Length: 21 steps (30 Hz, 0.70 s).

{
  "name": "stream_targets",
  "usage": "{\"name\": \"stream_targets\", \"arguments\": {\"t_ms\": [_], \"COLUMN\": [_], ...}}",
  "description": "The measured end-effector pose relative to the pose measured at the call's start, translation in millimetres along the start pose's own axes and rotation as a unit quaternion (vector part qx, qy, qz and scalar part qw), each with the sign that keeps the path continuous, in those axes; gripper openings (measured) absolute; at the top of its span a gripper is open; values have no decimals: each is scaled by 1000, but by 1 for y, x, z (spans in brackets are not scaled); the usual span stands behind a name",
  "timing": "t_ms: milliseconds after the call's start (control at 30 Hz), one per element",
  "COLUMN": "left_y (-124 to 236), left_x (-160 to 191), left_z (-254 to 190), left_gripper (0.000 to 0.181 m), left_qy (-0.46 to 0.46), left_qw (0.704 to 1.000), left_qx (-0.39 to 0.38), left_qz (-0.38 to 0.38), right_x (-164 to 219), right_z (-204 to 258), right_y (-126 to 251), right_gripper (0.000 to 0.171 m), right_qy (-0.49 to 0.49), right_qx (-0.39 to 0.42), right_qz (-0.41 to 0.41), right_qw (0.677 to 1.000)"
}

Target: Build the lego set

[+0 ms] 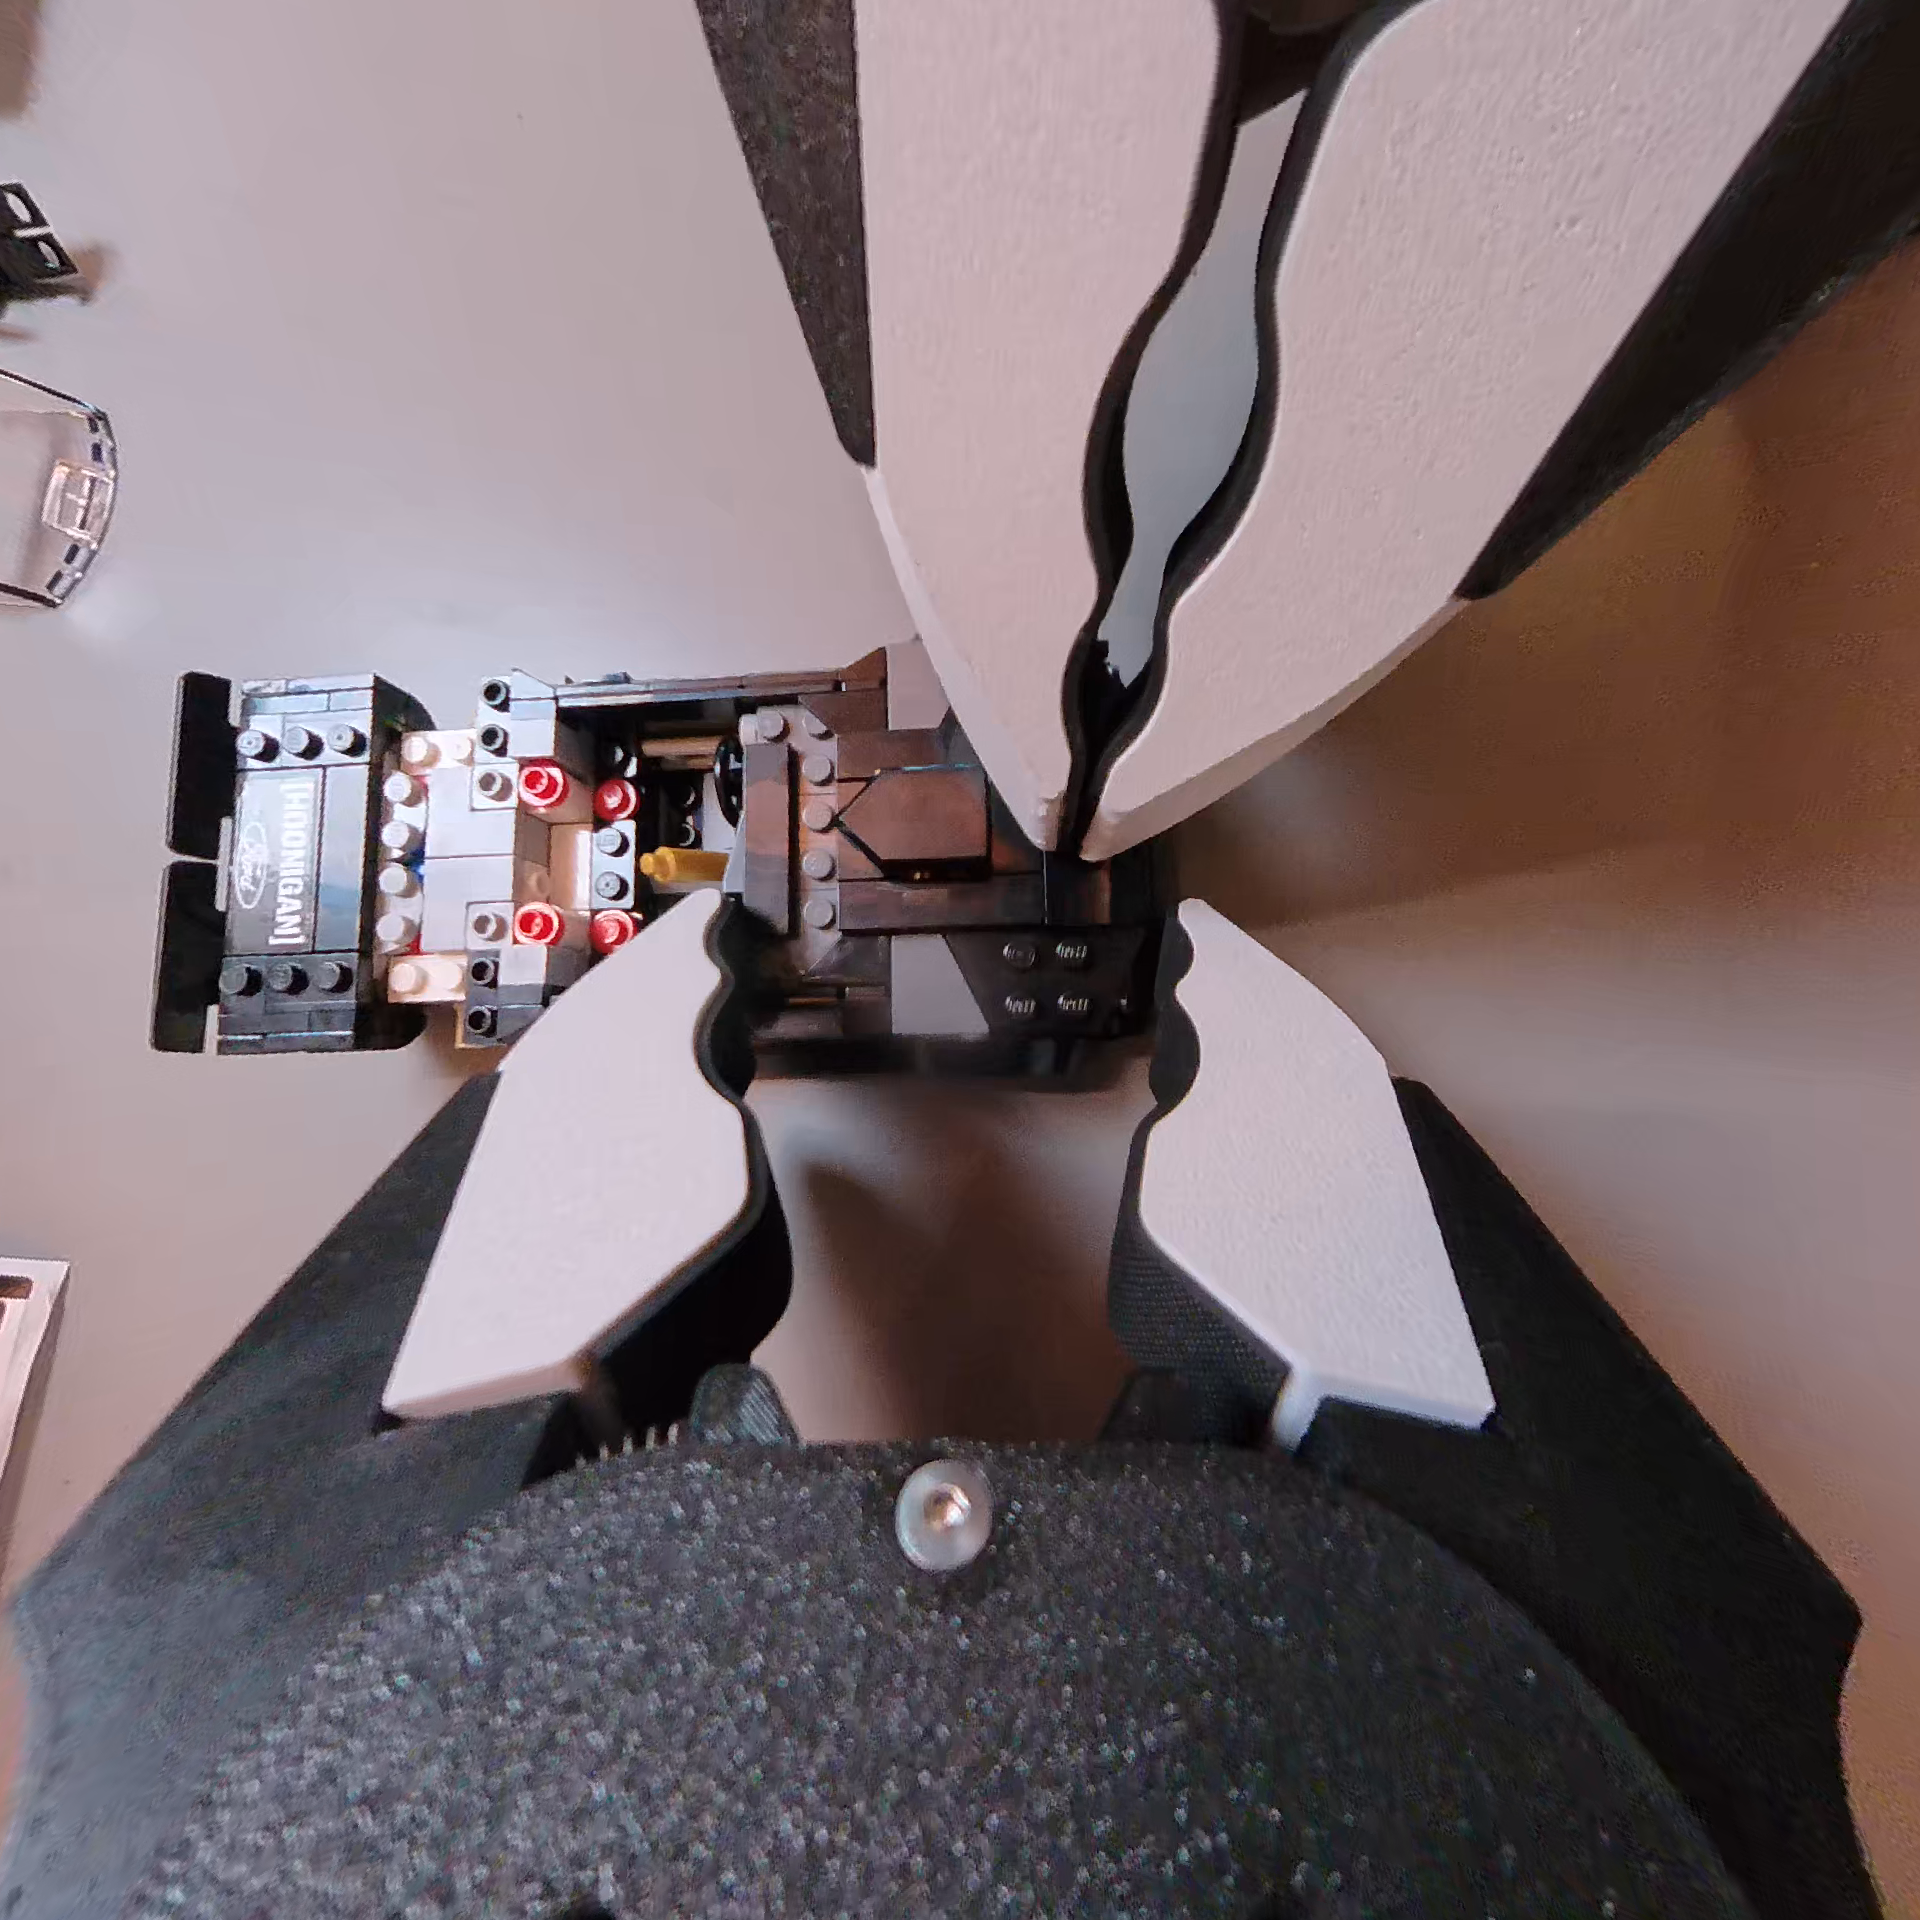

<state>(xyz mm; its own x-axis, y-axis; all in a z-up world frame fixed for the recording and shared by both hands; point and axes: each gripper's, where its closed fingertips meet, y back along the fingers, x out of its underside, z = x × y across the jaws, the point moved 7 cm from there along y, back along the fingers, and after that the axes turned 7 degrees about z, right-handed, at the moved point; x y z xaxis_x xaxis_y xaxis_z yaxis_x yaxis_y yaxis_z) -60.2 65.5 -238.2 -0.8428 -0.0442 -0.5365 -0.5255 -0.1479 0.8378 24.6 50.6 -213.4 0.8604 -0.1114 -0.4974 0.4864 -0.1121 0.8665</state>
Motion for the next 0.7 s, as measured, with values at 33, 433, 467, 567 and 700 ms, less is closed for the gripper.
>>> {"name": "stream_targets", "arguments": {"t_ms": [33,433,467,567,700], "left_y": [0,0,0,0,-1], "left_x": [0,0,0,0,0], "left_z": [0,0,0,0,-1], "left_gripper": [75,75,75,76,76], "left_qy": [0,1,1,0,-2], "left_qw": [1000,1000,1000,1000,1000], "left_qx": [0,0,0,1,1], "left_qz": [0,-4,-5,-5,-8], "right_x": [0,-1,-1,-1,-1], "right_z": [-1,-4,-4,-3,0], "right_y": [0,-2,-2,-2,22], "right_gripper": [0,0,0,0,0], "right_qy": [-6,-32,-32,-31,-65], "right_qx": [-5,-26,-24,-16,-36], "right_qz": [0,-4,-4,-10,-120], "right_qw": [1000,999,999,999,990]}}
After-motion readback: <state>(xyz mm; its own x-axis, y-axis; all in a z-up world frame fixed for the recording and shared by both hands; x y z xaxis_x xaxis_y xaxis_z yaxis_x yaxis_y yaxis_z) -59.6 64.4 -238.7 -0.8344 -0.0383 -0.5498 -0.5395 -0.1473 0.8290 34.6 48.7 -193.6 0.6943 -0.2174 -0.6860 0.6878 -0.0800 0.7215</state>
